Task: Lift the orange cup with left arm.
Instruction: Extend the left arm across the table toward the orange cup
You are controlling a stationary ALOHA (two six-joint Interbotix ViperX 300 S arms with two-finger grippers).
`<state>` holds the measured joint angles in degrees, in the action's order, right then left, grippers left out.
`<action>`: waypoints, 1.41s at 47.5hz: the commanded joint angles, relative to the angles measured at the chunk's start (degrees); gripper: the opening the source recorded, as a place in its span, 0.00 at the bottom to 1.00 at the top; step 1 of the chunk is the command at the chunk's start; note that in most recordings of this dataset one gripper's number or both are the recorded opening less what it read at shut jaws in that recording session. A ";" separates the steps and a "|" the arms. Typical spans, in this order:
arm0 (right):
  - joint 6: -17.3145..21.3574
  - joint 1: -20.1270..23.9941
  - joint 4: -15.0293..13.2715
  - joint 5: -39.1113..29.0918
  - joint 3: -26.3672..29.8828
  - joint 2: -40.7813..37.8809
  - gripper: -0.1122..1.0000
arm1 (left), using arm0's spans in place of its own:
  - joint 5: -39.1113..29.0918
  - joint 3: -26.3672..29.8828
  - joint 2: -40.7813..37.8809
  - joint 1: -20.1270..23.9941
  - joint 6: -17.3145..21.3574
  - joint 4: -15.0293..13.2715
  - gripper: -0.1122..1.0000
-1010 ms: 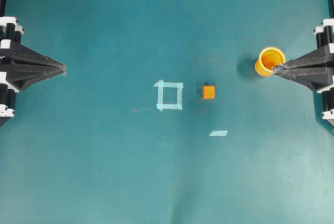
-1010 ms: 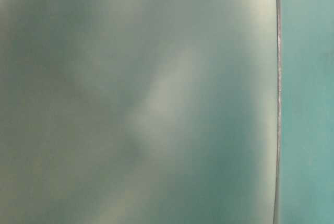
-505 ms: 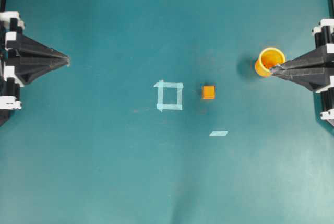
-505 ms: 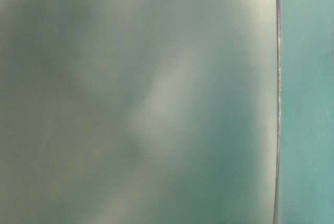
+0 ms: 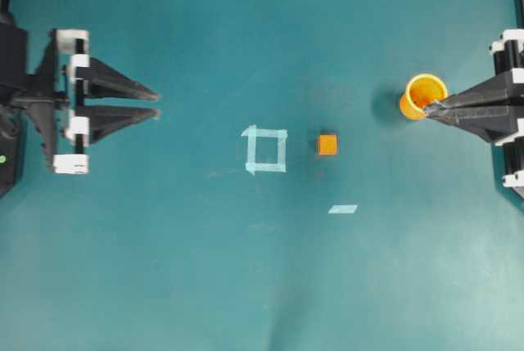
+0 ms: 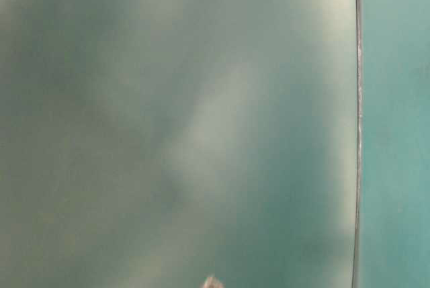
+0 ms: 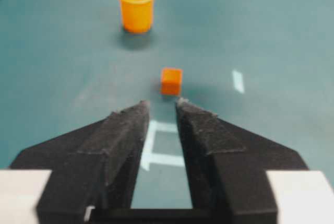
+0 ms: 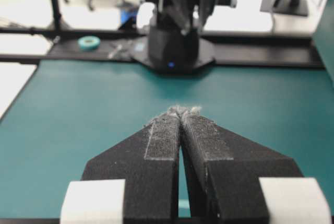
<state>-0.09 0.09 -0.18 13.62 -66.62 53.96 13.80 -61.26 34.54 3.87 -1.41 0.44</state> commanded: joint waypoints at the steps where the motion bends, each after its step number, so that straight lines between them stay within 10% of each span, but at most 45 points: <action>1: 0.09 0.00 0.00 0.18 1.67 -0.26 0.10 | 0.70 3.43 -3.52 0.26 0.09 0.09 0.40; 20: 0.09 0.00 0.00 0.00 1.49 -0.79 0.10 | -1.67 17.05 -20.30 0.35 -0.88 0.09 0.84; 67: 0.44 0.00 0.00 -0.26 1.67 -0.97 0.10 | -4.75 46.23 -51.68 -0.35 -2.37 0.09 0.85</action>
<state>0.26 0.09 -0.18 13.18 -66.53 53.17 9.76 -18.90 -16.96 3.60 -3.78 0.53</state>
